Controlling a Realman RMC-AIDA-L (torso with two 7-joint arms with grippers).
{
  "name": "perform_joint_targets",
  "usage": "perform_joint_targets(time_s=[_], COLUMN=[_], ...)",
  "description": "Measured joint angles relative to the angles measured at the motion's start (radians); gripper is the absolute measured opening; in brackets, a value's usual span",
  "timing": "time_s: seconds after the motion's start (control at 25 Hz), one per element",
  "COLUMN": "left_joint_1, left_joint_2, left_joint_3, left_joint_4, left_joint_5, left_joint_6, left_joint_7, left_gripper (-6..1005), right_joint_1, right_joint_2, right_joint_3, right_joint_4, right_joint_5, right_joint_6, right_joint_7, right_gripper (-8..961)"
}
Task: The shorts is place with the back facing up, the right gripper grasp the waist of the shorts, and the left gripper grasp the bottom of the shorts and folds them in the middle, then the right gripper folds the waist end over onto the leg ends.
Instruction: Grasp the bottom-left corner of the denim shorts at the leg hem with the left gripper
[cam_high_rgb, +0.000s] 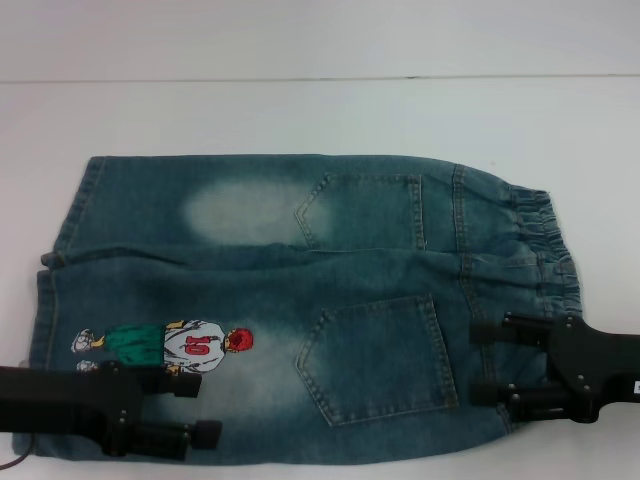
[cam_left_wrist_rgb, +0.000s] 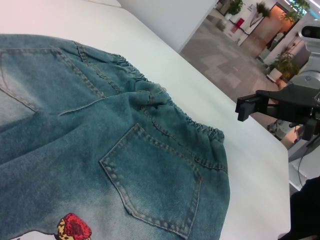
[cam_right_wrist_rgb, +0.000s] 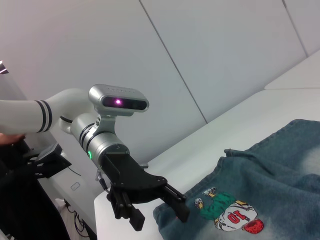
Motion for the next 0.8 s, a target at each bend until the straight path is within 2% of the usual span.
perform_joint_targets(time_s=[0.6, 0.8], left_joint_1=[0.0, -0.002], left_joint_2=[-0.001, 0.012], left_joint_3=[-0.001, -0.013], left_joint_4=[0.0, 0.033], left_joint_5=[0.001, 0.006], left_joint_6=[-0.018, -0.04], left_joint_7=[0.0, -0.026], left_gripper=[903, 903], right_joint_1=[0.0, 0.0], right_joint_2=[0.0, 0.001], right_joint_3=[0.0, 0.0], right_joint_4=[0.0, 0.0], right_joint_5=[0.0, 0.0], right_joint_6=[0.003, 0.003], right_joint_7=[0.0, 0.0], right_gripper=[928, 928])
